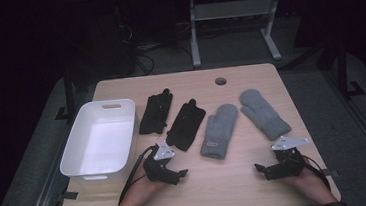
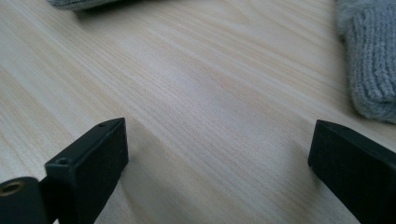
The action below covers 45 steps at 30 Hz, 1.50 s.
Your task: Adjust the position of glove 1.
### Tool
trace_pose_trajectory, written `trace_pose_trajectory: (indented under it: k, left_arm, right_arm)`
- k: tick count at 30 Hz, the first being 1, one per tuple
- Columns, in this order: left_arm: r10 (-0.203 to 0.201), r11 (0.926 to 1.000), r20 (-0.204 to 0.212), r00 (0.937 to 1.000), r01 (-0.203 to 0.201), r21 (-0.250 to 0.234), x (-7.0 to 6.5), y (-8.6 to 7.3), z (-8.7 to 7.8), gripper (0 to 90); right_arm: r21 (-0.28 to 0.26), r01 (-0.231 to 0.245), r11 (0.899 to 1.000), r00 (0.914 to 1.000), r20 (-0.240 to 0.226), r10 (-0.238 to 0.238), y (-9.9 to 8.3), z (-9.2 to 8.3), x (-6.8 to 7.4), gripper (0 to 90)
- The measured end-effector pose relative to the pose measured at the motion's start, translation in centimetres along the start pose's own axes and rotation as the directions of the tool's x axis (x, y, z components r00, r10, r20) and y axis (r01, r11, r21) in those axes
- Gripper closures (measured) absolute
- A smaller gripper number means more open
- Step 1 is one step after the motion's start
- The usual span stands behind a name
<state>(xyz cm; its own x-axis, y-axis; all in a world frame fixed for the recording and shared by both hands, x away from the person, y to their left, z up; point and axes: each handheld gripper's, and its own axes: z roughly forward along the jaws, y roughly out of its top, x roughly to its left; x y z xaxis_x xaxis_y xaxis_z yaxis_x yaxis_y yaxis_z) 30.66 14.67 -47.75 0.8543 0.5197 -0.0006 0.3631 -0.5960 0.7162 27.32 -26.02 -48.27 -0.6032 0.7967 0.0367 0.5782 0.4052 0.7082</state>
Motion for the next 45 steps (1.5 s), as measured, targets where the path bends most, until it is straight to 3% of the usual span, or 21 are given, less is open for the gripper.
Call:
trace_pose_trajectory:
  k: [10, 12, 16, 18, 23, 24, 26, 28, 29, 33, 41, 45]
  left_arm:
    - [-0.001, 1.0000, 0.000, 1.0000, 0.001, -0.001, 0.0, 0.0, 0.0, 12.1]
    - [0.000, 1.0000, 0.000, 1.0000, 0.000, -0.001, 0.0, 0.0, 0.0, 12.2]
    - [0.002, 1.0000, -0.001, 1.0000, -0.002, 0.000, 0.0, 0.0, 0.0, 12.2]
    - [-0.001, 1.0000, -0.002, 1.0000, 0.001, -0.001, 0.0, 0.0, 0.0, 12.2]
    - [-0.003, 1.0000, -0.002, 1.0000, 0.003, -0.002, -0.1, -0.1, 0.0, 12.2]
    - [-0.003, 1.0000, -0.002, 1.0000, 0.003, -0.002, -0.1, -0.1, 0.0, 12.2]
    - [-0.006, 1.0000, -0.001, 1.0000, 0.006, -0.004, -0.1, -0.1, 0.0, 12.2]
    - [-0.008, 1.0000, -0.001, 1.0000, 0.008, -0.006, -0.1, -0.1, 0.0, 12.2]
    - [-0.010, 0.9999, -0.001, 1.0000, 0.010, -0.007, -0.1, -0.1, 0.0, 12.2]
    - [-0.005, 1.0000, -0.003, 1.0000, 0.005, -0.007, -0.1, 0.0, 0.0, 12.2]
    - [-0.007, 0.9999, -0.001, 1.0000, 0.007, -0.008, -0.1, -0.1, 0.0, 12.2]
    - [-0.007, 0.9999, -0.001, 1.0000, 0.007, -0.008, -0.1, -0.1, 0.0, 12.2]
  right_arm:
    - [0.006, 0.013, 1.000, 0.9998, -0.014, -0.013, 0.0, 0.0, -0.1, 3.1]
    - [0.013, 0.020, 1.000, 0.9997, -0.017, -0.019, 0.1, -0.2, -0.1, 7.6]
    - [0.034, 0.027, 0.999, 0.9988, -0.040, -0.026, 0.3, -0.8, -0.1, 18.3]
    - [0.024, 0.046, 0.999, 0.9975, -0.055, -0.045, 0.7, -1.1, -0.1, 27.0]
    - [0.009, 0.035, 0.999, 0.9971, -0.068, -0.034, 1.2, -1.7, -0.2, 46.2]
    - [0.009, 0.035, 0.999, 0.9971, -0.068, -0.034, 1.2, -1.7, -0.2, 46.2]
    - [-0.004, 0.037, 0.999, 0.9964, -0.076, -0.037, 1.8, -2.2, -0.6, 62.8]
    - [-0.008, 0.039, 0.999, 0.9965, -0.074, -0.040, 2.0, -2.3, -0.8, 67.4]
    - [-0.003, 0.028, 1.000, 0.9970, -0.073, -0.029, 2.4, -2.4, -1.2, 77.4]
    - [-0.020, 0.021, 1.000, 0.9977, -0.064, -0.022, 3.2, -2.4, -2.0, 90.0]
    - [-0.054, 0.016, 0.998, 0.9990, -0.040, -0.018, 4.6, -2.7, -2.9, 90.0]
    - [-0.068, 0.003, 0.998, 0.9999, -0.016, -0.004, 5.5, -2.6, -4.1, 90.0]
